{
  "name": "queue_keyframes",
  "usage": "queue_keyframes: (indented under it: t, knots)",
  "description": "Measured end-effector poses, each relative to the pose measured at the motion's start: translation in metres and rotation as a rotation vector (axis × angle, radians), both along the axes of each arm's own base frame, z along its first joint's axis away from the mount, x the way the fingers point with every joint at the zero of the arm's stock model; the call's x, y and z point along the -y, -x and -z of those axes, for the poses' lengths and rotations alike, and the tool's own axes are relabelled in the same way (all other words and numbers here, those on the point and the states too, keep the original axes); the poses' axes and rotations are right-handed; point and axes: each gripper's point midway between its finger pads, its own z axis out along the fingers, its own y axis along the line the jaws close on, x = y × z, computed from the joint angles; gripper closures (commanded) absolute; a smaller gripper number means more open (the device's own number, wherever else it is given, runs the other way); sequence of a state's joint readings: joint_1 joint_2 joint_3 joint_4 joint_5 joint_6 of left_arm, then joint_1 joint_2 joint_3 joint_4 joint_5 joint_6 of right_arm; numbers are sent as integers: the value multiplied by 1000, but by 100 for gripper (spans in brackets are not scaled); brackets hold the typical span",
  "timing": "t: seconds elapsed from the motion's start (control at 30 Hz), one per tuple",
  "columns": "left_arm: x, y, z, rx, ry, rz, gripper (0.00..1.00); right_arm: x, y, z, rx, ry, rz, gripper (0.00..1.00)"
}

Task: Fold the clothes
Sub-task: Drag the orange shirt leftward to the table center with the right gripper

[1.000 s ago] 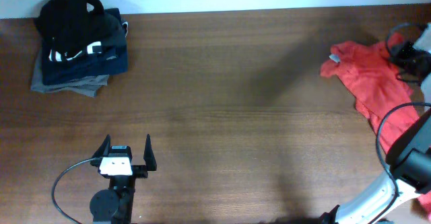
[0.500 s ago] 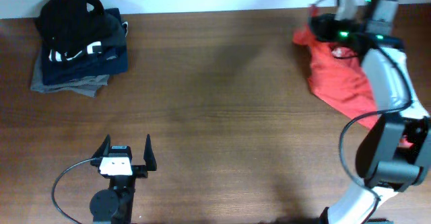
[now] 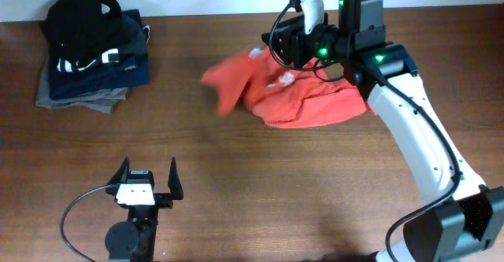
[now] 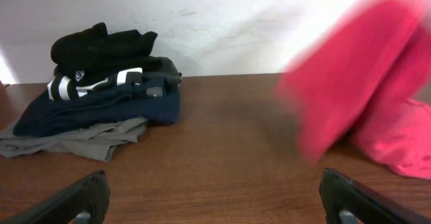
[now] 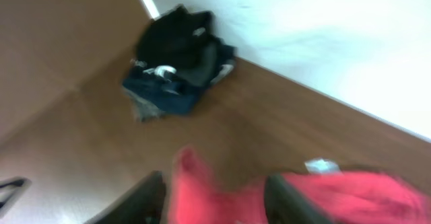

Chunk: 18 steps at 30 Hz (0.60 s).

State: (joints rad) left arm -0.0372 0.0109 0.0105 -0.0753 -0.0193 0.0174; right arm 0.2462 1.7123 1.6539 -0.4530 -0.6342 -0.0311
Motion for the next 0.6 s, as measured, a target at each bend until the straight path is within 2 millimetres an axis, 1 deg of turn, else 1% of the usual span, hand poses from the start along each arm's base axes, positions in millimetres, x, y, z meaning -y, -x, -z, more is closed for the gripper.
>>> queue_keyframes:
  t: [0.03,0.13,0.17,0.2,0.27,0.3,0.33,0.4,0.43,0.47,0.53,0.6]
  knots:
    - [0,0,0,0,0,0,1,6,-3,3,-7,18,33,37]
    - [0,0,0,0,0,0,1,33,-13,22,-59,104,167,32]
    - [0,0,0,0,0,0,1,45,-16,29,-81,135,219,25]
    - [0,0,0,0,0,0,1,58,-18,36,-105,166,275,2]
    - [0,0,0,0,0,0,1,90,-20,51,-168,228,394,1]
    - [0,0,0,0,0,0,1,103,-19,57,-196,253,433,1]
    - [0,0,0,0,0,0,1,121,-18,64,-230,279,487,1]
    - [0,0,0,0,0,0,1,149,-13,75,-288,316,559,1]
    - [0,0,0,0,0,0,1,168,-9,81,-325,337,604,1]
    - [0,0,0,0,0,0,1,180,-5,85,-355,347,630,1]
    - [0,0,0,0,0,0,1,200,6,95,-425,363,666,1]
    - [0,0,0,0,0,0,1,219,25,108,-525,386,693,1]
